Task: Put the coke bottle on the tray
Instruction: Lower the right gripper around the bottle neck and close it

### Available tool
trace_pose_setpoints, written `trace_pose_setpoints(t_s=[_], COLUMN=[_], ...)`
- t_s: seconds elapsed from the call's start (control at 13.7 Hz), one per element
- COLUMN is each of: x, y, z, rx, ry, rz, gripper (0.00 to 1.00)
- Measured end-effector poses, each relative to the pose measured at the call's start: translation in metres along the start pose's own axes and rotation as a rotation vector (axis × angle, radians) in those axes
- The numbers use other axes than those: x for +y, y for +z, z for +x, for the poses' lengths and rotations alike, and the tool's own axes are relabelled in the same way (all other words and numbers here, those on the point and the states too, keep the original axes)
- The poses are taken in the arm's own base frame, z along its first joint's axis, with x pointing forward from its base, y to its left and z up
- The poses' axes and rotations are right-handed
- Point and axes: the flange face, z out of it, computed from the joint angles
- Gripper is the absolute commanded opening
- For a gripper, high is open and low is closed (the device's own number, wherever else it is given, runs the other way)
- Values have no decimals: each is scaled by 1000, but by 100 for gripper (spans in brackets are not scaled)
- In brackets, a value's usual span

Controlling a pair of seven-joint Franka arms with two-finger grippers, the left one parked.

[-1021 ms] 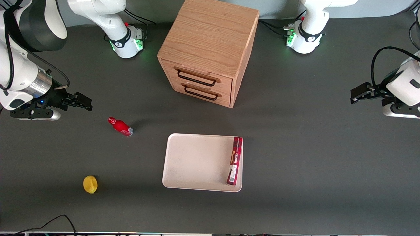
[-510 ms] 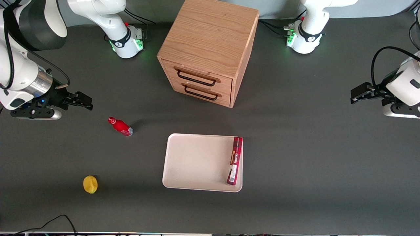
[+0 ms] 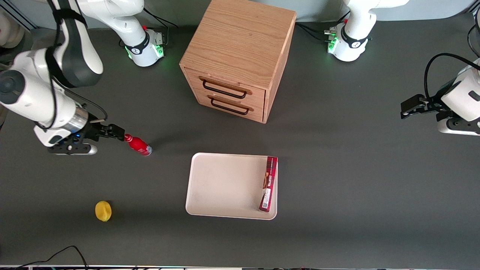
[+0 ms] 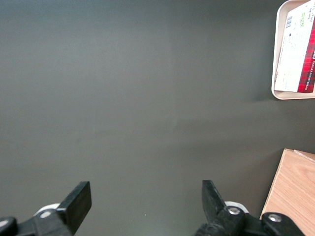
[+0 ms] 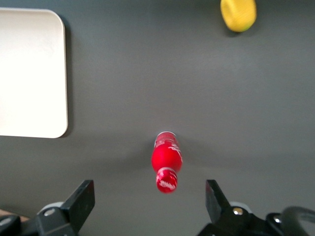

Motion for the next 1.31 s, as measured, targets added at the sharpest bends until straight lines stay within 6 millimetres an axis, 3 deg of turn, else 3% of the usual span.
trace_pose_setpoints(t_s=[0.36,0.66,0.95,1.17,1.31], x=[1,5,7,12,13], y=[73,88,99,100,99], z=[-26,-35,-41,-41,-40], rx=[49,31,29,30,31], ry=[-5,-2,0,9,11], rz=[6,3,2,2,2], gripper=[100,95,53,0,0])
